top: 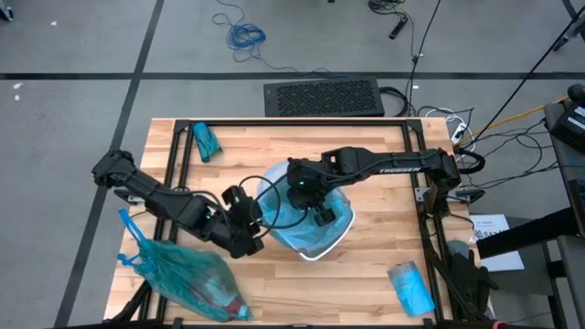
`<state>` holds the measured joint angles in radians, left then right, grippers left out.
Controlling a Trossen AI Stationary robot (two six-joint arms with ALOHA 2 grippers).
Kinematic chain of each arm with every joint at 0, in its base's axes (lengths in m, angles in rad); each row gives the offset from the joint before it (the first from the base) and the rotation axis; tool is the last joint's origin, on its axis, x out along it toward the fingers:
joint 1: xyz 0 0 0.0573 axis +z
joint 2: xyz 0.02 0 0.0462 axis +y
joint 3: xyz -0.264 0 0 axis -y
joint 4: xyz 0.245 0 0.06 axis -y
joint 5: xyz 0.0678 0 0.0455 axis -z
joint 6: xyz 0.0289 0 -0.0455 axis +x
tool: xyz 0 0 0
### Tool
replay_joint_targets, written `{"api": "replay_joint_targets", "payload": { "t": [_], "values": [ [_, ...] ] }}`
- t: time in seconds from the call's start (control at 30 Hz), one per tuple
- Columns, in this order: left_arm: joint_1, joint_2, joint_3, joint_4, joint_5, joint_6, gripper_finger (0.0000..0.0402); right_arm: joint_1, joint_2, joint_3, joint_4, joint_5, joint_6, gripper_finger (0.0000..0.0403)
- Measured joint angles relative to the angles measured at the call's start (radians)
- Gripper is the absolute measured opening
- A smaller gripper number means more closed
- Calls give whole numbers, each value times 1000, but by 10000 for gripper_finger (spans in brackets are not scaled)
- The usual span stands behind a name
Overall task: Place trash/remove bag and relplace
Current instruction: Insert the new blue trash bag into the white trash bin
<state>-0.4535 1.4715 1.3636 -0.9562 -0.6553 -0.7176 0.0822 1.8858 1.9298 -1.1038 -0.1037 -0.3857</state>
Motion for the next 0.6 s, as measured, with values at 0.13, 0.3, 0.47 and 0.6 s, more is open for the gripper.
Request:
{"api": "replay_joint_targets", "payload": {
  "t": [0.13, 0.3, 0.47, 0.6],
  "values": [
    [13, 0, 0, 1, 13, 28, 134, 3, 0, 0, -28, 0, -22, 4],
    [25, 0, -1, -6, -34, 43, 134, 6, -3, 0, -35, -19, -38, 4],
    [37, -1, 1, 6, -67, 43, 134, 26, -22, -1, -21, -24, -21, 4],
    [66, -13, -3, 12, -58, 61, 134, 32, -23, -2, -47, -3, -22, 4]
  ]
}}
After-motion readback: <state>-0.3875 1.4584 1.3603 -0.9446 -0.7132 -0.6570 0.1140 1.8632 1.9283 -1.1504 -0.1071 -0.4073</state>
